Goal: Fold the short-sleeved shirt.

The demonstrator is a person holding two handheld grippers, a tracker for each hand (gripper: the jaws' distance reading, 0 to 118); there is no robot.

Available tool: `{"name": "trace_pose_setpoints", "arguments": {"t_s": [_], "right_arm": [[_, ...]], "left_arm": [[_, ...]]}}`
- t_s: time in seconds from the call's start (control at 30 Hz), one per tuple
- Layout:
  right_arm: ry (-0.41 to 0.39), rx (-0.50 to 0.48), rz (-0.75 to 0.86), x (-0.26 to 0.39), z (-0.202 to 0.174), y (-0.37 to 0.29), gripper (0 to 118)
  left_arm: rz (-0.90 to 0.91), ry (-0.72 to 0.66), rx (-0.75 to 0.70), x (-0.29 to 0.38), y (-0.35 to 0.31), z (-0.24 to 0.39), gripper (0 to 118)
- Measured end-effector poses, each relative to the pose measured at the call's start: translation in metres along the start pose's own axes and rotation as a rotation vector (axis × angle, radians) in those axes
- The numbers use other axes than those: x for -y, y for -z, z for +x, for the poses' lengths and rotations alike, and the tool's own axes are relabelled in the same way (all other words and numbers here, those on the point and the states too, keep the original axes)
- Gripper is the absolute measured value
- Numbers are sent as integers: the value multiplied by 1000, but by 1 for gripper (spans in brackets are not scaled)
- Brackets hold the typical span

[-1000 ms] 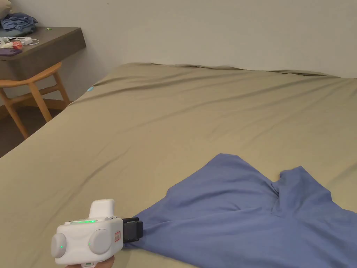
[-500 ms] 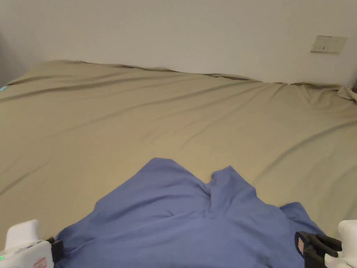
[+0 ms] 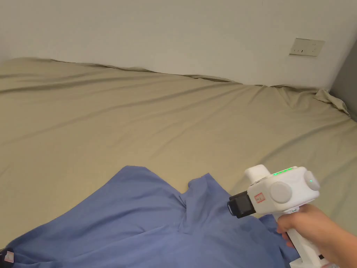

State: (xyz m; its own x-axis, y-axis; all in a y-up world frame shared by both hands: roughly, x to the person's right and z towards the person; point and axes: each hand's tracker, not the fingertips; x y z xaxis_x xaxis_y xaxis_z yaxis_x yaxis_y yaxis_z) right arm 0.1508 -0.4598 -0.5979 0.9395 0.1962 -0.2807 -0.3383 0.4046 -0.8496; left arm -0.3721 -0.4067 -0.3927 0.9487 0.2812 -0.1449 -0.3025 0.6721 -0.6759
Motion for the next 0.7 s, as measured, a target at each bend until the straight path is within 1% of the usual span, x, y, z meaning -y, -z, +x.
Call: {"name": "trace_pose_setpoints", "arguments": {"t_s": [0.03, 0.1, 0.13, 0.17, 0.23, 0.27, 0.3, 0.33, 0.37, 0.4, 0.47, 0.5, 0.53, 0.57, 0.63, 0.67, 0.7], "right_arm": [[-21, 7, -32, -1, 1, 11, 109], [-46, 2, -105, 3, -2, 26, 78], [-67, -2, -115, 7, -5, 29, 65], [-74, -4, -108, 11, -9, 32, 50], [-122, -26, -70, 16, -19, 30, 26], [-125, -24, -76, 17, -26, 29, 6], [-142, 2, -78, 17, -32, 27, 5], [-176, 52, -37, 19, -39, 23, 5], [-195, 68, 17, 21, -42, 16, 5], [-154, 36, 75, 22, -41, 6, 5], [15, -70, 218, 27, -31, -28, 5], [82, -84, 273, 30, -26, -44, 5], [131, -100, 313, 33, -16, -63, 5], [163, -95, 371, 37, -9, -83, 5], [149, -91, 449, 43, -1, -116, 5], [141, -95, 454, 43, 1, -128, 5], [142, -68, 461, 43, -1, -140, 5]], "left_arm": [[-5, 6, -7, -1, 2, 2, 5], [-11, 11, -9, 0, 8, -1, 5], [-16, 13, -13, 0, 10, 1, 5], [-19, 16, -13, 0, 12, 2, 5], [-24, 18, -14, 3, 17, 2, 5], [-27, 17, -13, 3, 19, 3, 5], [-34, 11, -11, 3, 21, 4, 5], [-34, 8, -16, 7, 23, 5, 5], [-31, 0, -18, 8, 23, 5, 5], [-28, -12, -16, 7, 23, 4, 5], [-12, -64, -2, 7, 18, 2, 5], [9, -95, 8, 6, 14, 1, 5], [26, -114, 19, 3, 10, 1, 5], [42, -126, 26, -2, 4, 1, 5], [72, -138, 47, -13, -5, 7, 5], [95, -128, 57, -20, -7, 11, 5], [99, -117, 55, -25, -9, 15, 5]]}}
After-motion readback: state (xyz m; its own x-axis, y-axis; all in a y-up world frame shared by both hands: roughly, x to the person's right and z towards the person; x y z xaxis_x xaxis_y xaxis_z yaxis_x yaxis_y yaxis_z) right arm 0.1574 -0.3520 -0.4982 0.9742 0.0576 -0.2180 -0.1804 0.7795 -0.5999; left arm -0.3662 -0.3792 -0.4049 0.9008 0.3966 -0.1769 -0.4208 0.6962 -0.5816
